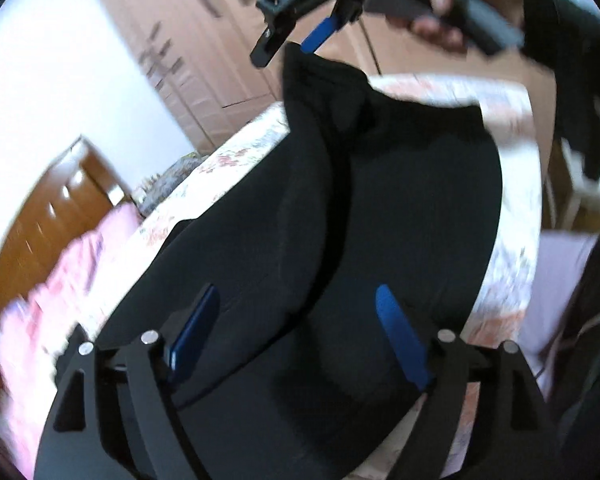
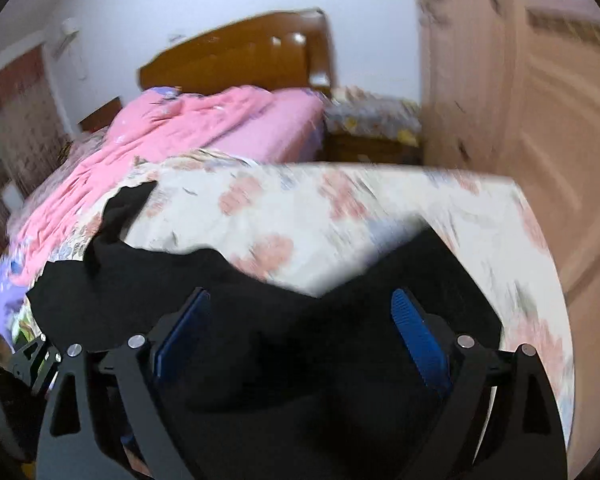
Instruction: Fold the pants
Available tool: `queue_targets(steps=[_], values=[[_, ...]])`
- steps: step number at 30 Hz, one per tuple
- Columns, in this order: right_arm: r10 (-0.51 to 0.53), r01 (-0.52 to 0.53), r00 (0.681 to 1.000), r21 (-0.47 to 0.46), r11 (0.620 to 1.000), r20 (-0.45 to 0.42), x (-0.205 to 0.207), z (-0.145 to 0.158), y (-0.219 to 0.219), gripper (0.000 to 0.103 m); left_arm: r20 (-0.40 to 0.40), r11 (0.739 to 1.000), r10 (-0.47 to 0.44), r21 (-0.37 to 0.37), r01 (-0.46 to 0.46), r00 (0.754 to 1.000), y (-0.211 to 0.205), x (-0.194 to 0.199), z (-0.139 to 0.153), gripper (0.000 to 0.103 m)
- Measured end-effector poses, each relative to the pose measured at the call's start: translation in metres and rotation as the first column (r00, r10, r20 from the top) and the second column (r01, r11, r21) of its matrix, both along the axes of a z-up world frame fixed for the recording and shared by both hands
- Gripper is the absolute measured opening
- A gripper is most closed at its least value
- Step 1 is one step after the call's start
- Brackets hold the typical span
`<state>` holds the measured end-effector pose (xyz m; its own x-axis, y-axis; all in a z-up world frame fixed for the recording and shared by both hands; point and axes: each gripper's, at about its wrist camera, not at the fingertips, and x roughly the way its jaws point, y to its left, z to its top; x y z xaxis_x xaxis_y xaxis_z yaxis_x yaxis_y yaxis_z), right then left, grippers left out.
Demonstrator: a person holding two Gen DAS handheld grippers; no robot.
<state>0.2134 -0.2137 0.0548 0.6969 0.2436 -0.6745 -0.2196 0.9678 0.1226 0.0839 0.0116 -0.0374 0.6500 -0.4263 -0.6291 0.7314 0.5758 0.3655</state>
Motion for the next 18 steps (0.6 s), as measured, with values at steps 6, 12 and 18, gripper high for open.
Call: queue_targets(steps=[6,12,18], values=[[0.190,-0.255,0.952,-0.277,0.926,-0.241,0.064,-0.035,0.081,0.088,-0.217,0.967,0.087,-0.214,-0.134,0.972,0.025,0.019,0.009,0.089],[0.181,-0.278,0.943,-0.365,0.889,-0.279,-0.012,-0.075,0.040,0.088,-0.375,0.879,0.270,-0.280,-0.386,0.887,0.070,0.023,0.006,0.101],[0.073,-0.056,0.990,0.132,0.990,-0.123,-0.130,-0.070,-0.058,0.091,-0.584,0.712,0.353,-0.339,-0.615,0.731,0.109,0.044,-0.007,0.101]])
